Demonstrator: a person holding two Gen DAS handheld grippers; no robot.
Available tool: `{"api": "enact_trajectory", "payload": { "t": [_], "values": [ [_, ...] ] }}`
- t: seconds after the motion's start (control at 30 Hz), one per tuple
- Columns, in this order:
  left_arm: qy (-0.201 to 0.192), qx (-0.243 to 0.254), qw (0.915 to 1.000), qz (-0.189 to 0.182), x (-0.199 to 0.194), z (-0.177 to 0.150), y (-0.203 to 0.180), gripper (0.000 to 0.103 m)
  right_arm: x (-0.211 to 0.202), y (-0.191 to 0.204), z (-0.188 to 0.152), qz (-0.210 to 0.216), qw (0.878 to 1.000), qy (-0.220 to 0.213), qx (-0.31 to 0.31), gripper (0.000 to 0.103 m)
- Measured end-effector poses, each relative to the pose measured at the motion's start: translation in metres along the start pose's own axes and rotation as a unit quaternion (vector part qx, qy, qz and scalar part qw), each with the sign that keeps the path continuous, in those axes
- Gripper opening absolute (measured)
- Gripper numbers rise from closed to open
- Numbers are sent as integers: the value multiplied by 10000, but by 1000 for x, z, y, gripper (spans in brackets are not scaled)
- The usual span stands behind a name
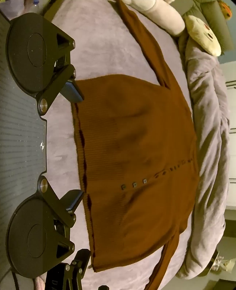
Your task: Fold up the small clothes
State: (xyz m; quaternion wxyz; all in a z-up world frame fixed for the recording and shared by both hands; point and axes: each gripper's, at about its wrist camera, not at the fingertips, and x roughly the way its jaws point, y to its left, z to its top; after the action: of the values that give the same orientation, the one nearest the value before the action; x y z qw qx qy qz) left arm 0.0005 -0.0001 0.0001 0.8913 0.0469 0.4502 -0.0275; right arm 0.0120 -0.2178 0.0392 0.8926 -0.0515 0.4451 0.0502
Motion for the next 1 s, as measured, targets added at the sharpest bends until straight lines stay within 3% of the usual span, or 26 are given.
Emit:
{"api": "enact_trajectory", "payload": {
  "t": [1.0],
  "values": [
    [-9,-62,10000,-44,-2,-6,1,103,-4,1,-4,-88,9999,-45,17,99]
  ]
}}
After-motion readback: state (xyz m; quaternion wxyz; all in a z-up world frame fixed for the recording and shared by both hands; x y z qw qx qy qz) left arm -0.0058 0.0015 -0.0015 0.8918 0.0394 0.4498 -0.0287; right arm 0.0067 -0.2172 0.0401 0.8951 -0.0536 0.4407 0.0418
